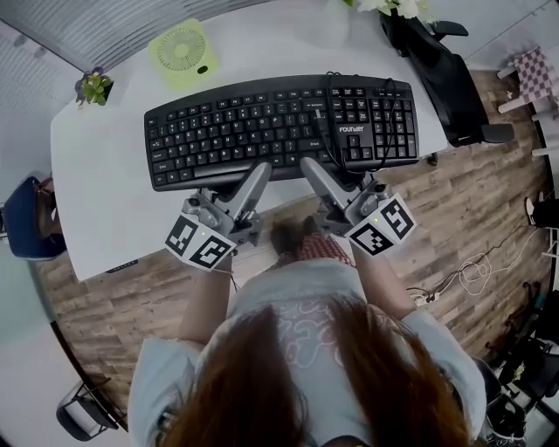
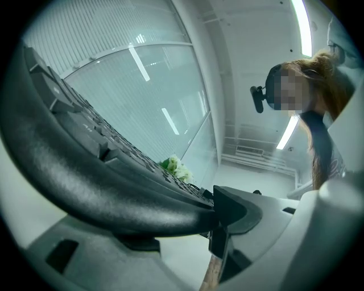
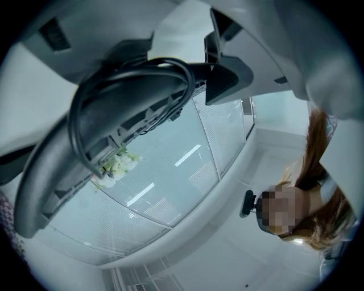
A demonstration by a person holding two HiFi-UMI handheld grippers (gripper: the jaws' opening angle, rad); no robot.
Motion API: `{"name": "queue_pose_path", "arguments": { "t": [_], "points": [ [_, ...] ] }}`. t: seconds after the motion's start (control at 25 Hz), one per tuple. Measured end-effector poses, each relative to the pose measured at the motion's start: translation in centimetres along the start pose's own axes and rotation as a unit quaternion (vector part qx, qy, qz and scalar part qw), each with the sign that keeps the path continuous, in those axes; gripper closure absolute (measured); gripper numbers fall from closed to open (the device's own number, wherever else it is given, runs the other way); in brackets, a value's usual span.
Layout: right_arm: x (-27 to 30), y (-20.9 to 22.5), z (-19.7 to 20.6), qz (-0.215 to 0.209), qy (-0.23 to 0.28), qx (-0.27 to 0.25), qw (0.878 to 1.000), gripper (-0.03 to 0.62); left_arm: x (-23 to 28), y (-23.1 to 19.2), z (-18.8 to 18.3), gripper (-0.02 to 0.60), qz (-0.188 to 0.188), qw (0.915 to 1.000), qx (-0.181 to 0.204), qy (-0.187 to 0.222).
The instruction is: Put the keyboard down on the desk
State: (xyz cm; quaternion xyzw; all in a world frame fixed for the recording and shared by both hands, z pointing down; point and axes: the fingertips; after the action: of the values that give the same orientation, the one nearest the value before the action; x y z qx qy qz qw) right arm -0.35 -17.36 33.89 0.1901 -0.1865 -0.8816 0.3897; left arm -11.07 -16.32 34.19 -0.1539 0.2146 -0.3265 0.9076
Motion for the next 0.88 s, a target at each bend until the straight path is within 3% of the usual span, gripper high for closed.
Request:
{"name": "queue_pose_path", "arguments": {
  "t": [0.88],
  "points": [
    [-0.6, 4.1, 4.6, 0.04, -0.046, 0.061, 0.996, 0.299, -0.4, -2.9, 5.0, 0.302, -0.047, 0.9959, -0.057, -0.051]
  ]
}}
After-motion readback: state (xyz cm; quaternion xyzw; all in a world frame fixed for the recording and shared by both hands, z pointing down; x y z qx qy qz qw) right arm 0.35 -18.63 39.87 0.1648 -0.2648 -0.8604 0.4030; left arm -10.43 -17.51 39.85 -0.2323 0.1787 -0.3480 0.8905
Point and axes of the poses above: the fingertips, and each gripper's own axes: x forward along the fingers, y to its right, z out of its underside, and after that the axes turned 7 degrees about z, right-handed
